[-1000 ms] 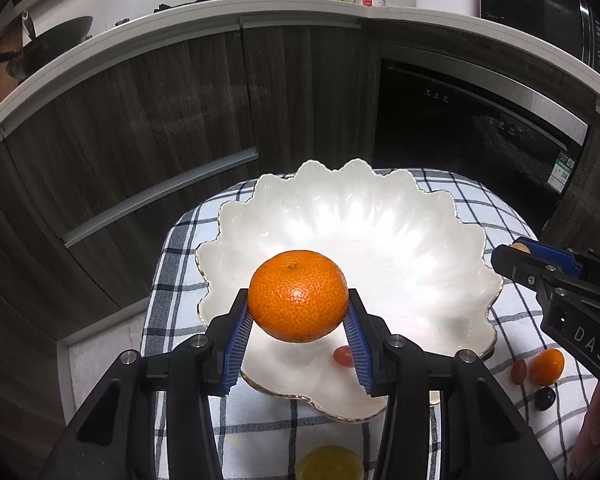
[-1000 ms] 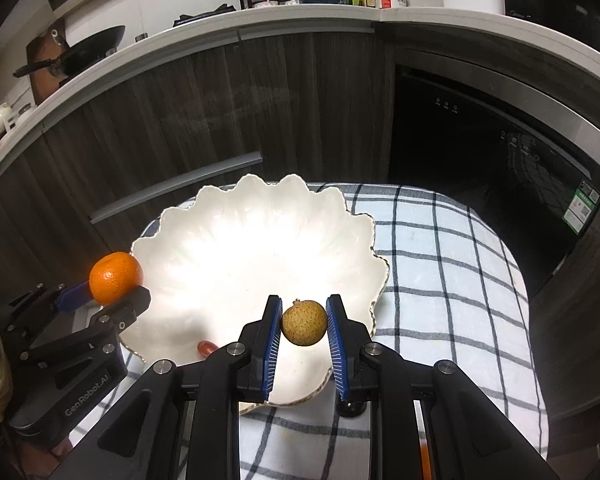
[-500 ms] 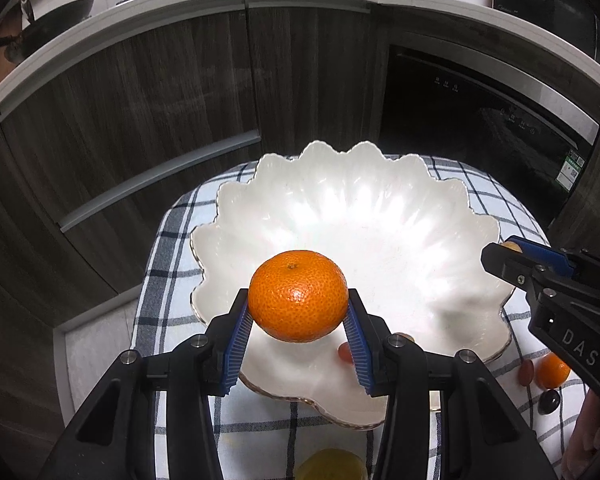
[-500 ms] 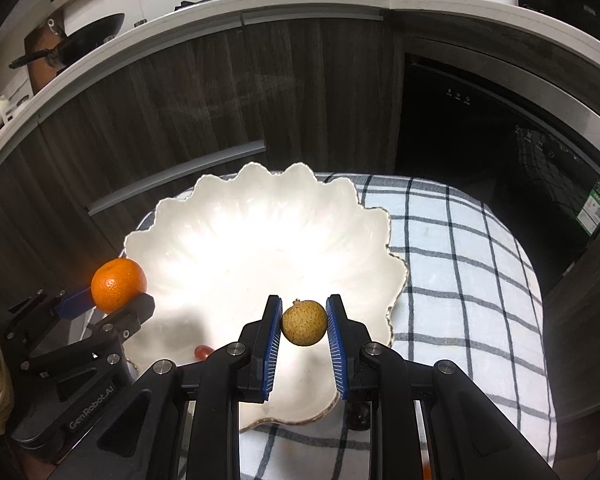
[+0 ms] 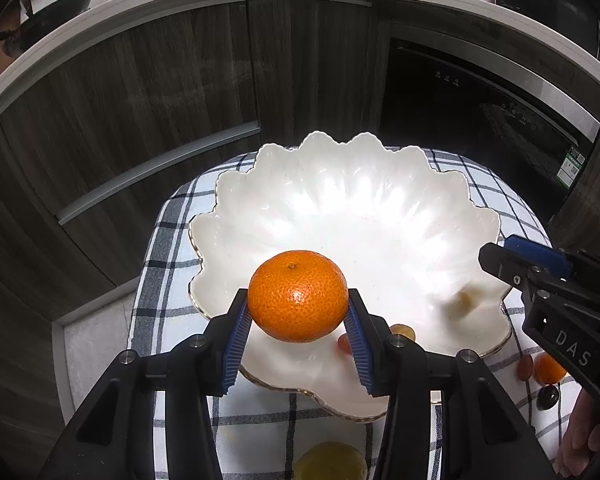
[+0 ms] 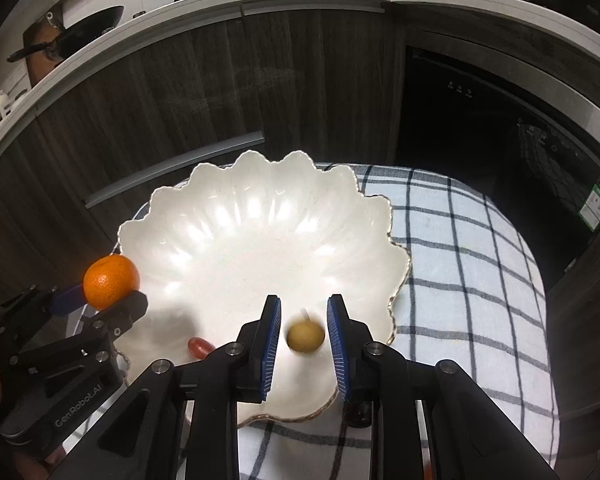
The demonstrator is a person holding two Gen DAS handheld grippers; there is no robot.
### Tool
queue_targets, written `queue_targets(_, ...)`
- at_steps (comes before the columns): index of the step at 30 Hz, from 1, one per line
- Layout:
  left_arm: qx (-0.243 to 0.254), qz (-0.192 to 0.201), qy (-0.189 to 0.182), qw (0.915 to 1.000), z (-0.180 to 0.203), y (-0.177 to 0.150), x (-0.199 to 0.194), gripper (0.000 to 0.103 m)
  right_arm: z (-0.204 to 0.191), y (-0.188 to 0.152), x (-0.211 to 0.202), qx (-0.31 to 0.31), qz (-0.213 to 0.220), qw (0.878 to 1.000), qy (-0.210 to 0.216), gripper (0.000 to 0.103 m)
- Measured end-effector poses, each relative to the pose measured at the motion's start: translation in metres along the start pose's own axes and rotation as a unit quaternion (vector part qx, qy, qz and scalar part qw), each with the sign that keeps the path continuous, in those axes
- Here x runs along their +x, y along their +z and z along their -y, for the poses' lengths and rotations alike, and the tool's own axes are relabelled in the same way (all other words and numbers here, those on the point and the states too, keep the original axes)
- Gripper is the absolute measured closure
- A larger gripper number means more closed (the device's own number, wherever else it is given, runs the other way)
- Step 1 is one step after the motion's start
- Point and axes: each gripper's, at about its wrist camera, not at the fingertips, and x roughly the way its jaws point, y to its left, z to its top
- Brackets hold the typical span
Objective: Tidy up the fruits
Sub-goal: 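Carry the orange and small yellow fruit over the white bowl with both tools, then open both tools to drop the orange and yellow fruit into the bowl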
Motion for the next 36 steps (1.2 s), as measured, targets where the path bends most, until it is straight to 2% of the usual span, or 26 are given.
queue_targets(2, -0.002, 0.014, 0.009, 0.9999, -0.001, 0.0, -0.005, 0.038, 0.001, 0.0, -0.002, 0.0, 0.005, 1.0, -0.002, 0.064)
queue_targets(3, -0.002, 0.02, 0.013, 0.9997, 0.0, 0.0, -0.007, 0.036, 0.001, -0.001, -0.003, 0.0, 0.008, 1.0, -0.004, 0.06)
queue_targets(6, 0.003, 0.026, 0.016, 0.9995, 0.0, 0.002, -0.011, 0.033, 0.003, -0.001, -0.005, 0.001, 0.013, 1.0, -0.007, 0.056)
queue_targets(10, 0.007, 0.04, 0.023, 0.9989, 0.0, 0.006, -0.018, 0.025, 0.008, 0.0, -0.01, 0.01, 0.022, 1.0, -0.015, 0.038)
queue_targets(12, 0.006, 0.046, 0.025, 0.9986, 0.0, 0.007, -0.022, 0.02, 0.01, 0.001, -0.014, 0.013, 0.028, 0.999, -0.022, 0.033)
queue_targets(18, -0.002, 0.054, 0.024, 0.9983, 0.0, 0.009, -0.03, 0.017, 0.018, 0.004, -0.025, 0.019, 0.039, 0.999, -0.029, 0.033)
queue_targets(36, 0.011, 0.061, 0.005, 0.9981, 0.027, 0.007, -0.051, 0.017, 0.044, 0.0, -0.057, 0.036, 0.057, 0.997, -0.042, 0.033)
